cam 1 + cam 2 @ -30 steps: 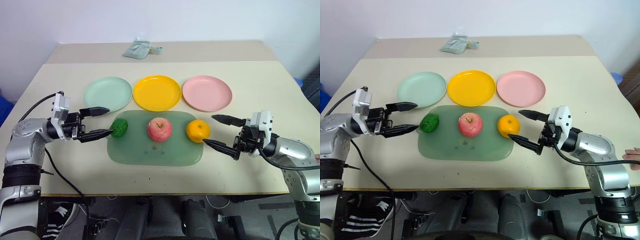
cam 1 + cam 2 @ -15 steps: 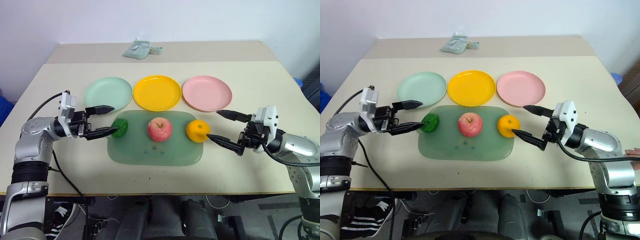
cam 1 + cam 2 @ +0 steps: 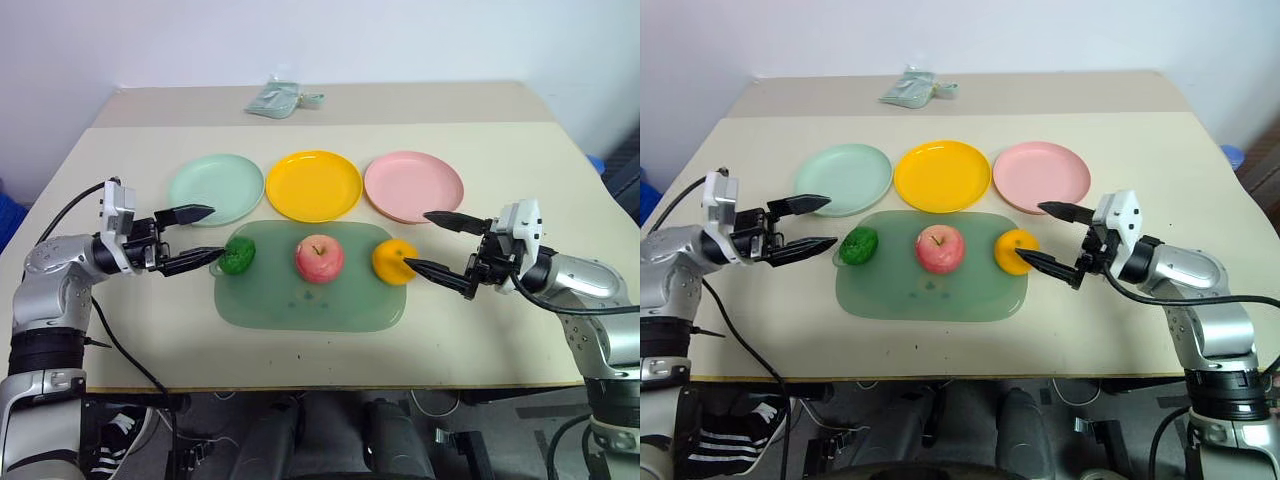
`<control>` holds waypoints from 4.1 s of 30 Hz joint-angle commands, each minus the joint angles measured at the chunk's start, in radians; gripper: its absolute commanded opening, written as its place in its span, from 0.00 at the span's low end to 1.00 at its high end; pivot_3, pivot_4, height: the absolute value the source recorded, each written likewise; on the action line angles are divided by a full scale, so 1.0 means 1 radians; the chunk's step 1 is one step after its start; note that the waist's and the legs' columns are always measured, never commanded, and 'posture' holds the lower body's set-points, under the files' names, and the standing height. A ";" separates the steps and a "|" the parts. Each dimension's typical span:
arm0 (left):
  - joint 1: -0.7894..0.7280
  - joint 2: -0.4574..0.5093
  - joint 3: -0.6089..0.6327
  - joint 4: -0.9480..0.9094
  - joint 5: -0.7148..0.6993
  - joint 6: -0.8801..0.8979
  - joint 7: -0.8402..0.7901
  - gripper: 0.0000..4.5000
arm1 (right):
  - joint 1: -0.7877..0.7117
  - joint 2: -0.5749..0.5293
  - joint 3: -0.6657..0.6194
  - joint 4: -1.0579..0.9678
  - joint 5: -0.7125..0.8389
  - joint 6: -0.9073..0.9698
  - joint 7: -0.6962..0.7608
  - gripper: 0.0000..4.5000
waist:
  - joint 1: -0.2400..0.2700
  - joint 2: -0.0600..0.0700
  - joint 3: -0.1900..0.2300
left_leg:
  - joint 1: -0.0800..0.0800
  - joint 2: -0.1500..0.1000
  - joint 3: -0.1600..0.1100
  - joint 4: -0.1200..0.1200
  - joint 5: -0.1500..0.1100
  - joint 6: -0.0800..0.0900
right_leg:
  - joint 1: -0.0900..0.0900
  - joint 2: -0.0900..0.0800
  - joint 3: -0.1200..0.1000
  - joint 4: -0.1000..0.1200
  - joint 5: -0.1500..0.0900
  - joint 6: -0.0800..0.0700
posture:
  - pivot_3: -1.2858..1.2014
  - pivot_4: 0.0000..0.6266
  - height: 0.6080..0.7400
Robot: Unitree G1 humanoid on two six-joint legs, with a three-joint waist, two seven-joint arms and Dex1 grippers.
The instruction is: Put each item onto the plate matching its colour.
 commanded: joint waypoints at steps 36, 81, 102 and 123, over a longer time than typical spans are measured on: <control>0.100 -0.108 -0.095 -0.107 0.158 0.062 0.339 1.00 | 0.023 0.038 0.032 -0.163 0.084 -0.023 0.078 0.99 | 0.002 0.000 0.000 | 0.000 0.000 0.001 0.001 0.000 0.000 | 0.000 0.000 0.001 -0.001 0.001 0.000 | 0.52 0.24 1.00; -0.400 -0.246 0.045 0.587 0.311 -0.205 0.957 0.53 | -0.058 0.098 0.026 -0.086 0.030 -0.052 -0.021 1.00 | -0.001 -0.002 -0.001 | 0.000 -0.002 0.001 0.005 0.000 0.000 | 0.002 0.001 0.001 0.000 0.006 0.008 | 0.52 0.24 1.00; -0.254 -0.176 0.021 0.186 0.120 -0.059 0.454 0.99 | -0.040 0.086 0.008 -0.099 0.060 -0.028 -0.011 1.00 | -0.003 -0.002 -0.001 | 0.000 -0.001 0.001 0.006 0.000 0.000 | 0.002 0.001 0.001 0.000 0.006 0.008 | 0.52 0.24 1.00; -0.058 -0.022 -0.047 -0.067 -0.003 0.150 0.000 0.99 | -0.157 0.202 0.186 -0.127 -0.051 0.043 -0.186 1.00 | -0.002 -0.002 0.000 | 0.000 0.001 0.001 0.004 0.000 0.000 | 0.000 0.002 0.003 0.000 0.004 0.003 | 0.52 0.24 1.00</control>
